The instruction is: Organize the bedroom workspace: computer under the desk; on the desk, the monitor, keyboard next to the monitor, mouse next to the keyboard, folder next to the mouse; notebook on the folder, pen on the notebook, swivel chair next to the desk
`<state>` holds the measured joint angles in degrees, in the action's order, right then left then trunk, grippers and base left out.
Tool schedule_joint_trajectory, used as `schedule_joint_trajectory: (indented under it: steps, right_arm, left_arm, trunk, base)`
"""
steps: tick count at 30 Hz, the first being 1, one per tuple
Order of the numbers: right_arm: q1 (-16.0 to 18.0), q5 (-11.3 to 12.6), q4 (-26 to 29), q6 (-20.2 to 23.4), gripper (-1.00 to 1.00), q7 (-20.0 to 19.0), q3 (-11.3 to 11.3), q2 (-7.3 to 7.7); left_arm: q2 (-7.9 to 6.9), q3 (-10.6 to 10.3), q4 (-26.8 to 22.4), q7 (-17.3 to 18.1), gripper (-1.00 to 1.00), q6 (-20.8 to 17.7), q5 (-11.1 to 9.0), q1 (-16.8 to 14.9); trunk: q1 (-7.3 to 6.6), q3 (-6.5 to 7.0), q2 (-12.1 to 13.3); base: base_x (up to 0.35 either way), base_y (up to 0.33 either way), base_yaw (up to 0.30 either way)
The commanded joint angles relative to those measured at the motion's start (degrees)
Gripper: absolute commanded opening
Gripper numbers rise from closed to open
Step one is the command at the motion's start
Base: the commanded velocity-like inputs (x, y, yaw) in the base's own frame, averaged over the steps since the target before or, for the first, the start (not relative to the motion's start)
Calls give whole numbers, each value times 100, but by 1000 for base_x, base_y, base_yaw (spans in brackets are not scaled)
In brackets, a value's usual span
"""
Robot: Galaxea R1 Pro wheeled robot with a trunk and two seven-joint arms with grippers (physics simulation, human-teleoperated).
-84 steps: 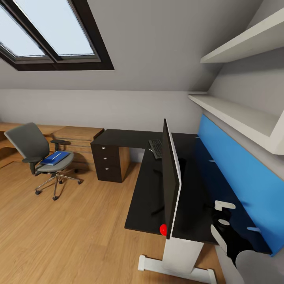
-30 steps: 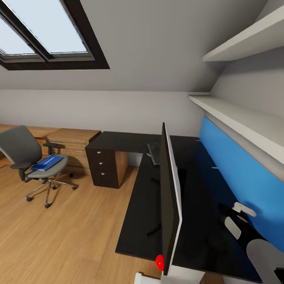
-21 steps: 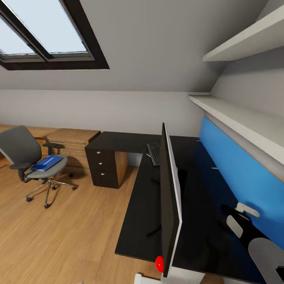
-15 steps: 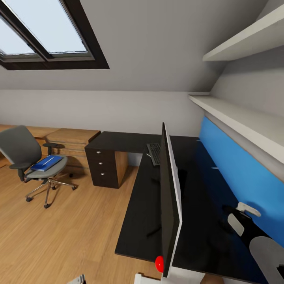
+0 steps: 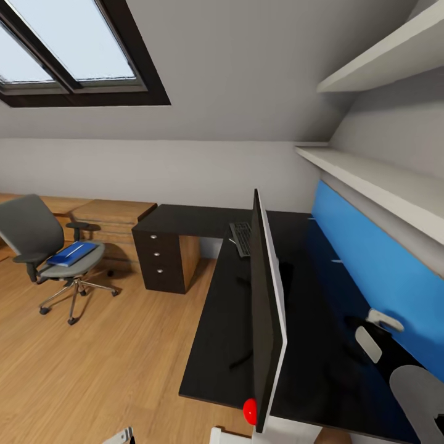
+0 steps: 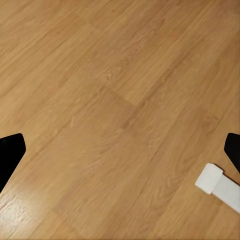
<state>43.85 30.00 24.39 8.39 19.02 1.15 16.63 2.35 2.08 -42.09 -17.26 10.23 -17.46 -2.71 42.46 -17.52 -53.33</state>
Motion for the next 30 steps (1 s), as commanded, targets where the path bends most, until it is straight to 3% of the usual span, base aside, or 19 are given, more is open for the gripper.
schedule_joint_trajectory:
  steps: [1, 8, 12, 13, 14, 16, 18, 19, 21, 24, 30]
  right_arm:
    - [1, 18, 88, 46, 100, 23, 1, -1]
    - [1, 18, 181, 183, 100, 21, -1, 7]
    - [1, 19, 186, 223, 100, 19, 5, 19]
    - [1, 22, 183, 304, 100, 21, 11, 22]
    - [1, 22, 182, 337, 100, 22, 14, 23]
    - [1, 23, 181, 530, 100, 27, 23, 24]
    - [1, 23, 181, 638, 100, 28, 27, 26]
    - [1, 23, 182, 761, 100, 33, 31, 28]
    - [1, 27, 181, 835, 100, 40, 32, 37]
    - [1, 42, 174, 975, 100, 42, 34, 66]
    - [1, 48, 172, 1067, 100, 41, 34, 75]
  left_arm:
    - [3, 3, -1, 3, 100, 24, -55, -5]
    - [0, 10, -79, -2, 100, -91, -56, -2]
    - [-8, 25, -522, -40, 100, -889, -62, -2]
    - [-15, 47, -1218, -179, 100, -1945, -64, -3]
    - [-15, 64, -1415, -232, 100, -2215, -66, -4]
    - [-3, 158, -2246, -487, 100, -3219, -75, -8]
    - [17, 184, -2677, -604, 100, -3647, -78, -9]
    - [65, 207, -3274, -715, 100, -4164, -82, -10]
    - [119, 219, -3677, -772, 100, -4505, -88, -22]
    - [163, 253, -4003, -811, 100, -4771, -234, -126]
    - [170, 307, -4001, -830, 100, -4807, -562, -173]
  trunk:
    - [23, -26, -47]
    - [177, -152, -327]
    - [265, -223, -488]
    - [287, -241, -528]
    - [309, -259, -568]
    - [353, -295, -648]
    - [397, -331, -729]
    - [419, -349, -769]
    - [462, -385, -849]
    - [528, -439, -969]
    - [660, -547, -1210]
  base:
    - [0, 0, 0]
    - [0, 0, 0]
    - [0, 0, 0]
    - [0, 0, 0]
    - [0, 0, 0]
    - [0, 0, 0]
    - [0, 0, 0]
    - [0, 0, 0]
    - [0, 0, 0]
    - [0, 0, 0]
    - [0, 0, 0]
